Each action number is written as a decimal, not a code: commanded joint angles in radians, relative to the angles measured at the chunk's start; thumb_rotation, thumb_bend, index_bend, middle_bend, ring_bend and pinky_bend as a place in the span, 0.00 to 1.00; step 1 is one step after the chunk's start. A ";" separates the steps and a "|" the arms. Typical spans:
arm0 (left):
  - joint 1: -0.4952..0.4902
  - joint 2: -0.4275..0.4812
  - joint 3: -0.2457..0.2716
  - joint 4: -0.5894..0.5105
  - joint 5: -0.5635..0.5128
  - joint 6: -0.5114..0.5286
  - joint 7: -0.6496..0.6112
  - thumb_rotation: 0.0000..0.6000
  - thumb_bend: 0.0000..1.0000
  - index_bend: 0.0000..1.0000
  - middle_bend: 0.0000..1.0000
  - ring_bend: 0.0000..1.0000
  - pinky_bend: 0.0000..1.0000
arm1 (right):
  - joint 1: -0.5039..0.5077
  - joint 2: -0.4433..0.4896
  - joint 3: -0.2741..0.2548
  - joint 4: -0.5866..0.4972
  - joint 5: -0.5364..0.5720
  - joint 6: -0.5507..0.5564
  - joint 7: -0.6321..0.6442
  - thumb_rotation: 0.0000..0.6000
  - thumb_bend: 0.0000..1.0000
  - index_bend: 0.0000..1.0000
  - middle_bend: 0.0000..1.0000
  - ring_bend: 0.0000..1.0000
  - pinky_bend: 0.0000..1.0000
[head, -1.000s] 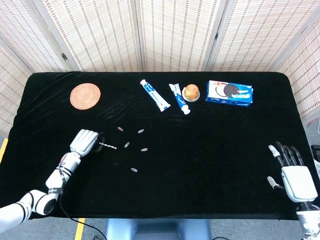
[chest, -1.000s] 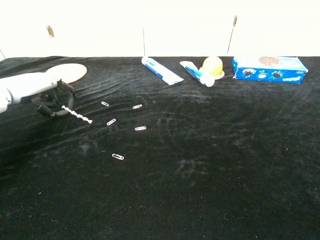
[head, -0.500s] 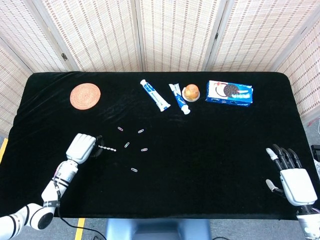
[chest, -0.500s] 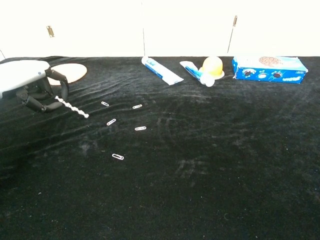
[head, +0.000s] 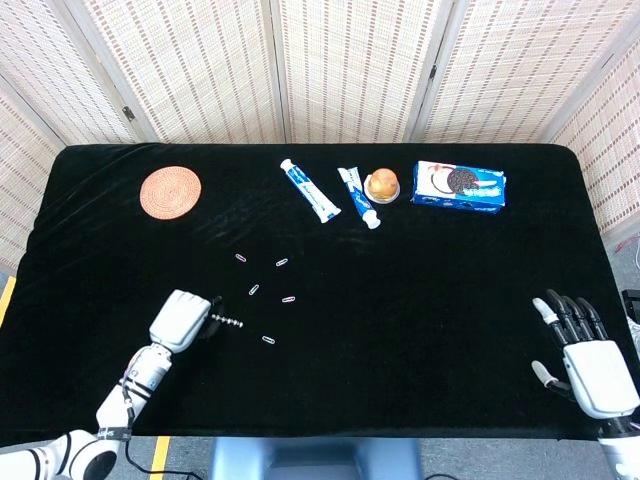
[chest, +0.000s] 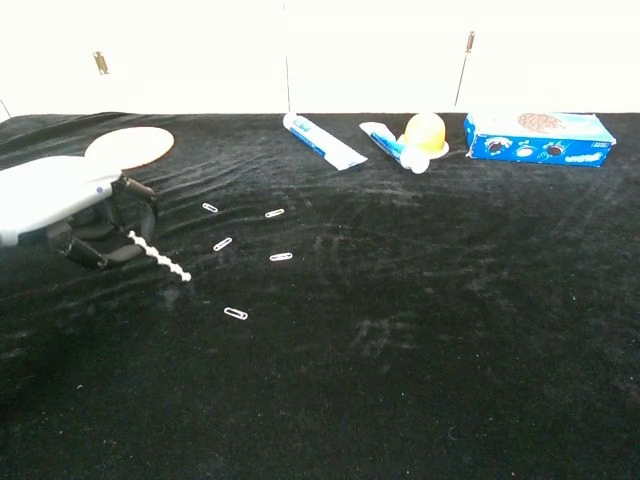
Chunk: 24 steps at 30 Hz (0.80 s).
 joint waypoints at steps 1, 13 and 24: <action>0.009 -0.009 0.007 -0.014 0.008 0.012 0.019 1.00 0.54 0.86 1.00 1.00 0.96 | -0.002 0.003 0.001 0.000 -0.006 0.009 0.004 1.00 0.28 0.00 0.00 0.00 0.00; 0.020 -0.042 0.023 -0.014 0.037 0.015 0.044 1.00 0.56 0.86 1.00 1.00 0.96 | -0.022 0.030 -0.026 0.005 -0.081 0.073 0.070 1.00 0.28 0.00 0.00 0.00 0.00; -0.005 -0.103 0.022 0.060 0.102 -0.004 -0.040 1.00 0.56 0.86 1.00 1.00 0.96 | -0.073 0.047 -0.036 0.056 -0.137 0.208 0.174 1.00 0.28 0.00 0.00 0.00 0.00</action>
